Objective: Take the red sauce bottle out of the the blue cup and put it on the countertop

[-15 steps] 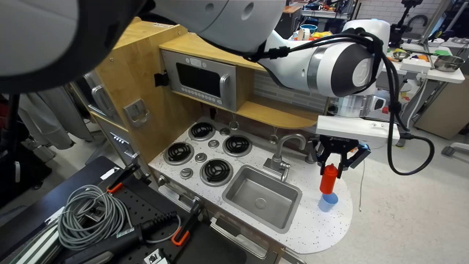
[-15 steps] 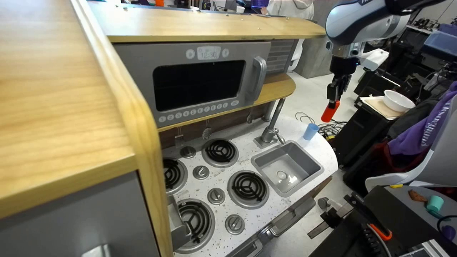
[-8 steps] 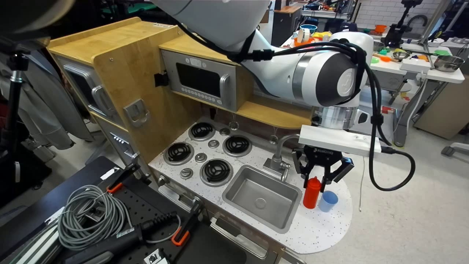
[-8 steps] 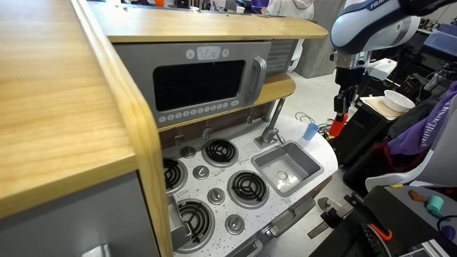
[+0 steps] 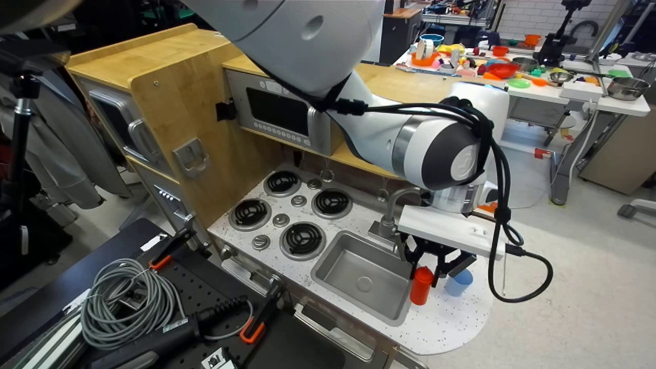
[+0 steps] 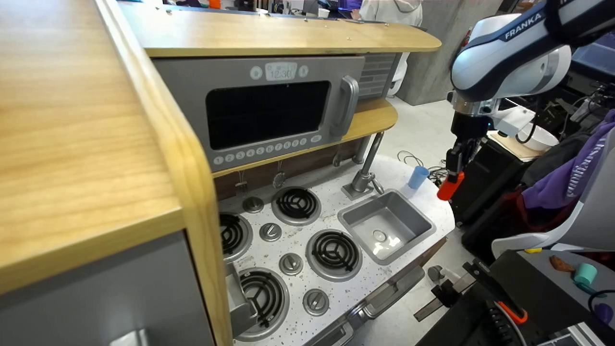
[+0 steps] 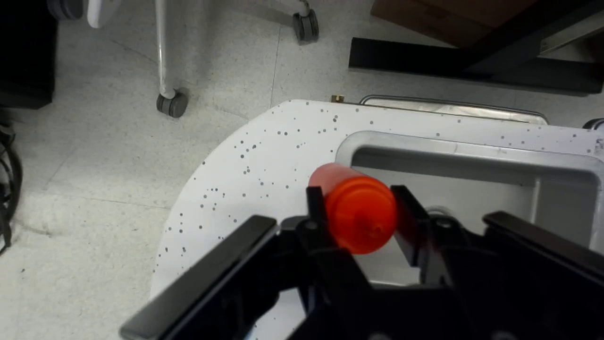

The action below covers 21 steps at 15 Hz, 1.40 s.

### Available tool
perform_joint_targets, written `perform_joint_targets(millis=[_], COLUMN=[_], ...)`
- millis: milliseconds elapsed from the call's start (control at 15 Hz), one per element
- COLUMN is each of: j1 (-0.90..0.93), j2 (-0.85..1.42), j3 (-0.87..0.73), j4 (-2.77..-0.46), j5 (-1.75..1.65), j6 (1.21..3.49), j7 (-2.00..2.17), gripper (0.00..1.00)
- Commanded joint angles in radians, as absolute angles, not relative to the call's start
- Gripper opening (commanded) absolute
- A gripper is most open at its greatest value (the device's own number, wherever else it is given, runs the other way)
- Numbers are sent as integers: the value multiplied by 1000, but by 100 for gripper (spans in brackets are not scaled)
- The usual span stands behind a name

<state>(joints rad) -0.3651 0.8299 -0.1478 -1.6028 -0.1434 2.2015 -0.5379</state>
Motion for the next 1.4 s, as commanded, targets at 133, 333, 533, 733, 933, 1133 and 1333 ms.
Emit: perform_joint_targets(millis=[133,333,533,733,933,1133,1333], j1=[-408,-423,-419,-416,-415,-412,-422], j2=[888,921,955,980,994,990,969], j3=[-164,-164,-169,-169,-166,-167,-156], j4=[-1583,-1585,-1585,-1578,-1559,-1551,-1551], j5=[-142,-140,-147,-144,-135,-133,-123], j6=[2293,2349,2378,2374,2357,2331,2345], j7=[-447,-424,-398,-378,-355,-334,-338], gripper=[13,13,13,13,13,63,79])
